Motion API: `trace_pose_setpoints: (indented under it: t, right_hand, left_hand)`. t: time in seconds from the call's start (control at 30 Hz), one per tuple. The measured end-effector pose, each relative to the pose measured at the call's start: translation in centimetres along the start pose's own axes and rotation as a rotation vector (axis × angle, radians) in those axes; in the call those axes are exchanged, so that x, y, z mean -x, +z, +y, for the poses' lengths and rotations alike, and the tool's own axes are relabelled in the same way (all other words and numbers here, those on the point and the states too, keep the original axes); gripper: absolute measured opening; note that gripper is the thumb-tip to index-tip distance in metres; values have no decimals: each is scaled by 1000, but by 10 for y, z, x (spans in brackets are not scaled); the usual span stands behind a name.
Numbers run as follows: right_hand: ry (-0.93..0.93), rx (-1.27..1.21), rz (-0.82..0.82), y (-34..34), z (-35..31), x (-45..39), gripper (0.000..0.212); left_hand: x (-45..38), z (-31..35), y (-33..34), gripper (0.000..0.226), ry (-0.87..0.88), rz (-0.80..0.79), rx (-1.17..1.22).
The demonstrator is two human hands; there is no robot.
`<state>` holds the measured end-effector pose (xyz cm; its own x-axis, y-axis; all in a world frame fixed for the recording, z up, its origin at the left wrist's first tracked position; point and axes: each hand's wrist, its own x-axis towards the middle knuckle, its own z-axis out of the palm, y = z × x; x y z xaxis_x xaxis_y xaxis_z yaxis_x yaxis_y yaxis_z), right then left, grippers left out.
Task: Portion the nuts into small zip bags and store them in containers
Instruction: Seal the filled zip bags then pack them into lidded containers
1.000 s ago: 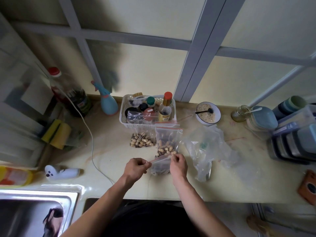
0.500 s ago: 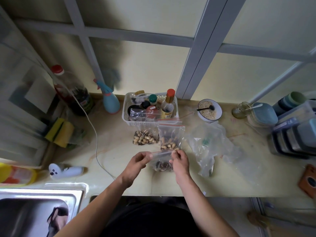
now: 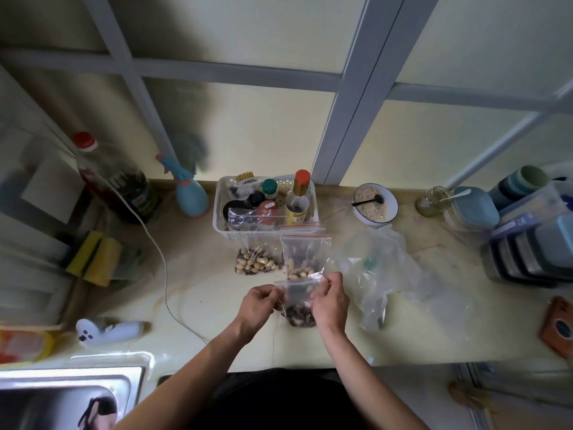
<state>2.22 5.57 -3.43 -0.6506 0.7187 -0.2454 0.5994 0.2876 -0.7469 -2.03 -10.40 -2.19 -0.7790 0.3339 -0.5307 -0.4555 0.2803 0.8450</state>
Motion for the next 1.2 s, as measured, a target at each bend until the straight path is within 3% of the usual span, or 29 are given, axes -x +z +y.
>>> trace_pose_setpoints:
  t: [0.17, 0.3, 0.4, 0.47, 0.53, 0.77, 0.87, 1.0, 1.1, 1.2]
  right_hand:
    - [74, 59, 30, 9, -9, -21, 9]
    - [38, 92, 82, 18, -19, -36, 6]
    - [-75, 100, 151, 21, -32, -45, 7]
    - [-176, 63, 195, 22, -39, -49, 8]
    - [-267, 35, 223, 26, -46, -50, 8]
    - [-359, 177, 250, 43, -54, -36, 10]
    - [-473, 35, 193, 46, -60, -30, 5]
    - [-513, -154, 6, 48, -72, -20, 5]
    - [-435, -83, -139, 55, -79, -3, 24]
    - [-369, -2, -259, 61, -89, 14, 43]
  left_hand:
    - [-23, 2, -6, 25, -116, 45, 63]
    - [-48, -1, -21, 11, -127, 342, 33]
    - [-67, 0, -35, 47, -146, 524, -36]
    - [-76, 1, -45, 71, -177, 533, -89]
    - [-86, 2, -54, 78, -148, 530, -153]
    - [-83, 27, -65, 28, -29, 355, 215]
    - [-68, 32, -61, 40, 39, 360, 282]
    - [-51, 33, -57, 48, 50, 517, 288]
    - [-38, 35, -52, 37, 112, 634, 193]
    - [-25, 40, -42, 32, 155, 654, 154]
